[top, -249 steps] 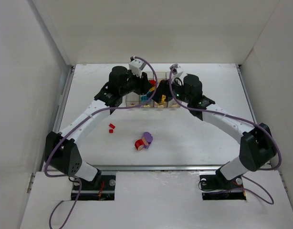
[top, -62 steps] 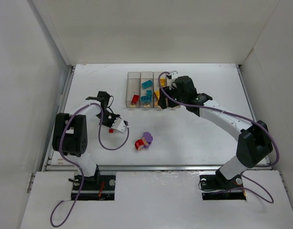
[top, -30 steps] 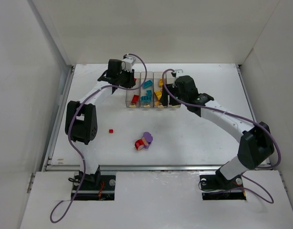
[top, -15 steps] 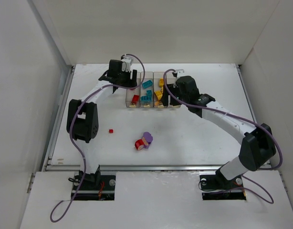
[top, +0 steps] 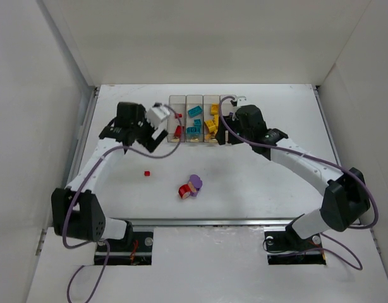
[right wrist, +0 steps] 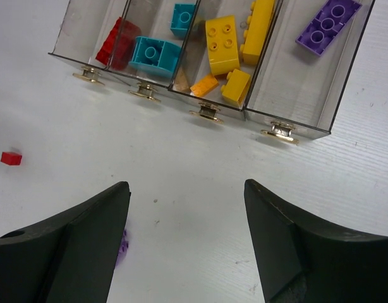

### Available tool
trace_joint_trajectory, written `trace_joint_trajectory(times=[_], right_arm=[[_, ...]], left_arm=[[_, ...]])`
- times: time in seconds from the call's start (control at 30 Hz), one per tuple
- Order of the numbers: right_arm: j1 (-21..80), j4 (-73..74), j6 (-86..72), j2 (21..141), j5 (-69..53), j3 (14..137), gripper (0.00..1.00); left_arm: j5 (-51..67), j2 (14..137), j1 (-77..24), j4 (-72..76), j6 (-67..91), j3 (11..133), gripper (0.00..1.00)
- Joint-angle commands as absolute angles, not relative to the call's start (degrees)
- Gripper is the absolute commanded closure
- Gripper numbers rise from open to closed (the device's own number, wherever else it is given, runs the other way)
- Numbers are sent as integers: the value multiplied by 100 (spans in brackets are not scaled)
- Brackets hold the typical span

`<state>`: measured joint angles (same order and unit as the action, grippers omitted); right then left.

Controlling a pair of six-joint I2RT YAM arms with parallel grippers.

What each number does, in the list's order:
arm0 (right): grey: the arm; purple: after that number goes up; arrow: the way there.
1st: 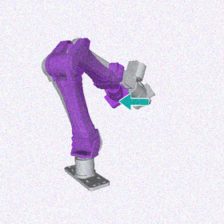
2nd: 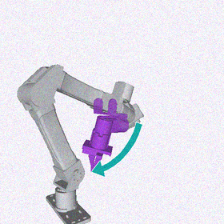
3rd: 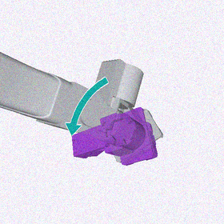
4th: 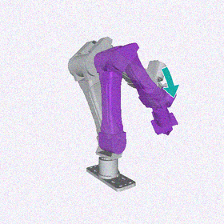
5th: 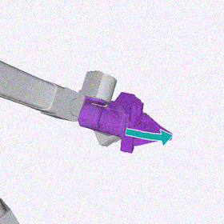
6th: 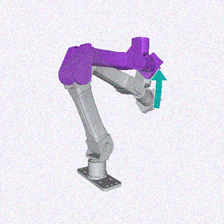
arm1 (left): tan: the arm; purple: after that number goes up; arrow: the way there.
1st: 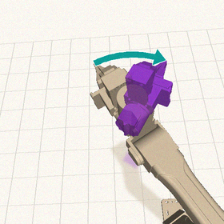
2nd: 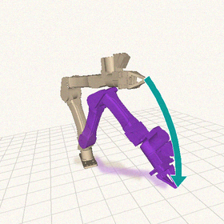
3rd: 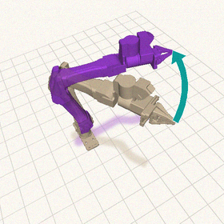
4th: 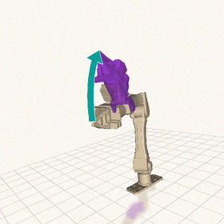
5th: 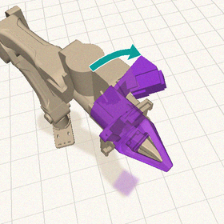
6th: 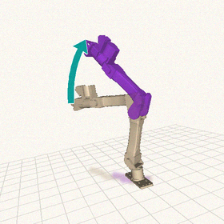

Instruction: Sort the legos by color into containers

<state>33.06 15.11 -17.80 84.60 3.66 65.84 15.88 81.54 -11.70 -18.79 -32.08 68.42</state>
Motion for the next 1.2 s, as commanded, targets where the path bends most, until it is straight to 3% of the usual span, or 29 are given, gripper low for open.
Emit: trace_joint_trajectory(times=[0.0,0.07,0.3,0.43,0.73,0.83,1.17], right_arm=[[3296,1301,-1750,8262,308,6548,22],[3296,1301,-1749,8375,246,6548,22],[3296,1301,-1696,8376,176,6601,22],[3349,1301,-1748,8306,237,6478,22],[3349,1301,-1802,8253,369,6407,22],[3349,1301,-1802,8358,369,6521,22],[3349,1406,-1696,8473,299,6715,22]], left_arm=[[2284,7657,-976,-3278,-5936,5560,0],[2451,7112,-783,-3505,-8040,5004,3],[2504,7838,-475,-3769,-9718,4921,26],[2654,8314,-422,-4017,-10308,5124,28],[2803,8525,-422,-3797,-9987,4746,31],[2804,8647,-597,-3279,-9153,4746,41],[2628,8833,-729,-3226,-8754,4676,61]])
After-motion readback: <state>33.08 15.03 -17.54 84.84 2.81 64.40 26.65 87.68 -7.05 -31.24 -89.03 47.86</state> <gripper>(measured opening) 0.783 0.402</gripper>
